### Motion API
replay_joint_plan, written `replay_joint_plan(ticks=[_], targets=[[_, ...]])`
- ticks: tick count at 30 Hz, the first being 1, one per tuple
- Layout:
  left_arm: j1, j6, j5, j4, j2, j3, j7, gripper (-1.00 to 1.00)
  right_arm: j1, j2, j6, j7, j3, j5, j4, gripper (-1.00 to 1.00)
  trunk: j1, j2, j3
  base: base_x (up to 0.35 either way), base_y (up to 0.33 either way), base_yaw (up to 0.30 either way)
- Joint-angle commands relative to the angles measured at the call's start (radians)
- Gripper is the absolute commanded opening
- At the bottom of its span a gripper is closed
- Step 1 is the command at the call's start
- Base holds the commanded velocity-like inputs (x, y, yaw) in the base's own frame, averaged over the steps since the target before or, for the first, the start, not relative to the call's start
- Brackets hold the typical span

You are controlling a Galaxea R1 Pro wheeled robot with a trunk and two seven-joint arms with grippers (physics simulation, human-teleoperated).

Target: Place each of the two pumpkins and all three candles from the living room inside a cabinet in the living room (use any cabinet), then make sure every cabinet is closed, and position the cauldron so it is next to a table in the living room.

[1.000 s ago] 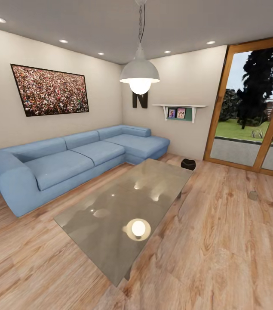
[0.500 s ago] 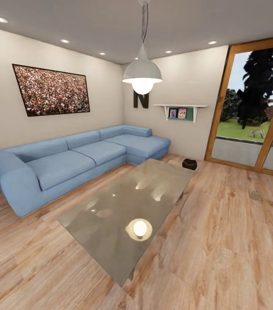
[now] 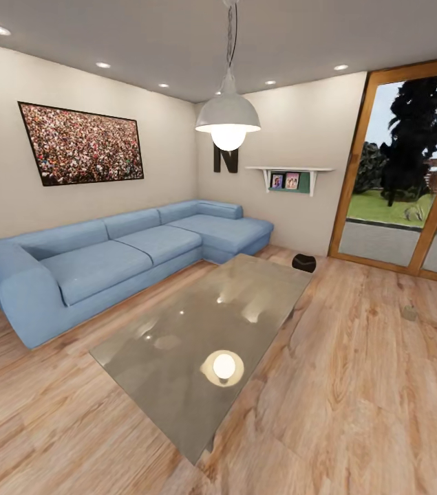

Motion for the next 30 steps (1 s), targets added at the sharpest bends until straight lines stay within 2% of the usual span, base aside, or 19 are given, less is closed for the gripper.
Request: replay_joint_plan(ticks=[1, 7, 30], targets=[[0.001, 0.0, 0.0, -0.002, 0.0, 0.0, 0.0, 1.0, 0.0, 0.0, 0.0, 0.0, 0.0, 0.0, 0.0, 1.0, 0.0, 0.0, -0.001, 0.006, 0.0, 0.0], [0.001, 0.0, 0.0, -0.002, -0.002, 0.0, 0.0, 1.0, 0.0, 0.0, -0.001, 0.0, 0.0, 0.0, 0.0, 1.0, 0.0, 0.0, -0.001, 0.003, 0.0, -0.064], [0.001, 0.0, 0.0, -0.002, -0.002, -0.001, 0.0, 1.0, 0.0, -0.002, -0.002, -0.001, -0.006, -0.001, 0.0, 1.0, 0.0, 0.0, -0.001, 0.0, 0.0, -0.254]])
